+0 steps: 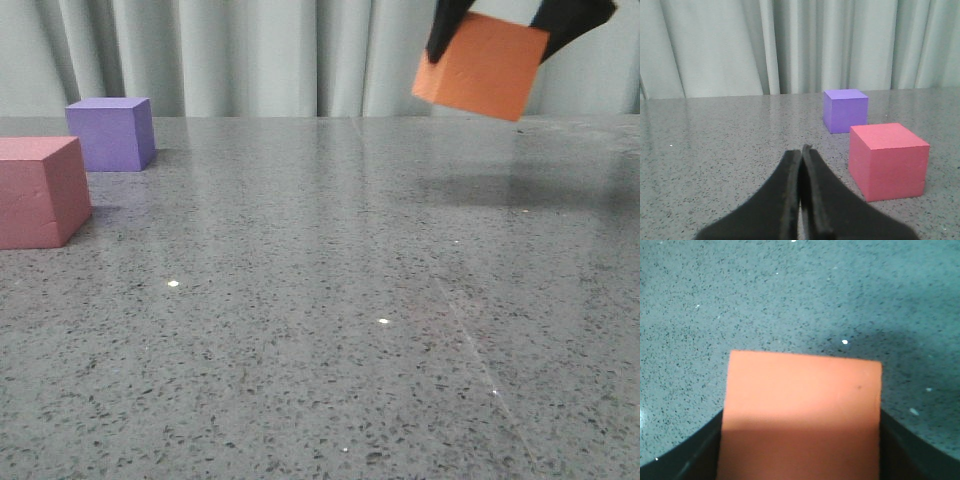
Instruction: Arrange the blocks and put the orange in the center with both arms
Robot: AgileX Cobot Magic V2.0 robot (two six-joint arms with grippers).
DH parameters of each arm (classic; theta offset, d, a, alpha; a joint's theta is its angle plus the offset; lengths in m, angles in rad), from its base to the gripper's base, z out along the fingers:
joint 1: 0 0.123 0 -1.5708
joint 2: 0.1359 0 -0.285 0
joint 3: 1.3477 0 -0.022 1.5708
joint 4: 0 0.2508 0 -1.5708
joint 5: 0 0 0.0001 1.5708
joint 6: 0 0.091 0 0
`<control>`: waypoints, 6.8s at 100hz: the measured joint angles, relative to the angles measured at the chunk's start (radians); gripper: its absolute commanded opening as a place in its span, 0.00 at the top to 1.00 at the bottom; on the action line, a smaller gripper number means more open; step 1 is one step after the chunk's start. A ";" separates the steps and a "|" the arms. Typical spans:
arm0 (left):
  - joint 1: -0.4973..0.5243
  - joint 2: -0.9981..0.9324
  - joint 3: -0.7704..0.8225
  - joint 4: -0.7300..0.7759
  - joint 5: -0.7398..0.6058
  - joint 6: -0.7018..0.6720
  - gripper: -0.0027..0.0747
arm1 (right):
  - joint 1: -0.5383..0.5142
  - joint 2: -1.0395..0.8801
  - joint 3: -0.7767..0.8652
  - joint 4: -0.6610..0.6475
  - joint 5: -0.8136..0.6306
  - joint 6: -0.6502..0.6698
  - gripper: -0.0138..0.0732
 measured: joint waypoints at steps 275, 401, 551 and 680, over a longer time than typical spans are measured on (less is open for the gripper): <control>0.000 0.000 0.000 0.000 0.000 0.000 0.99 | 0.314 0.428 -0.514 -0.343 0.281 0.349 0.09; 0.000 0.000 0.000 0.000 0.000 0.000 0.99 | -0.034 -0.296 0.139 -0.363 0.228 0.076 0.09; 0.000 0.000 0.000 0.000 0.000 0.000 0.99 | -0.092 -1.207 0.786 -0.215 0.379 -0.050 0.09; 0.000 0.000 0.000 0.000 0.000 0.000 0.99 | -0.092 -1.207 0.786 -0.172 0.379 -0.050 0.92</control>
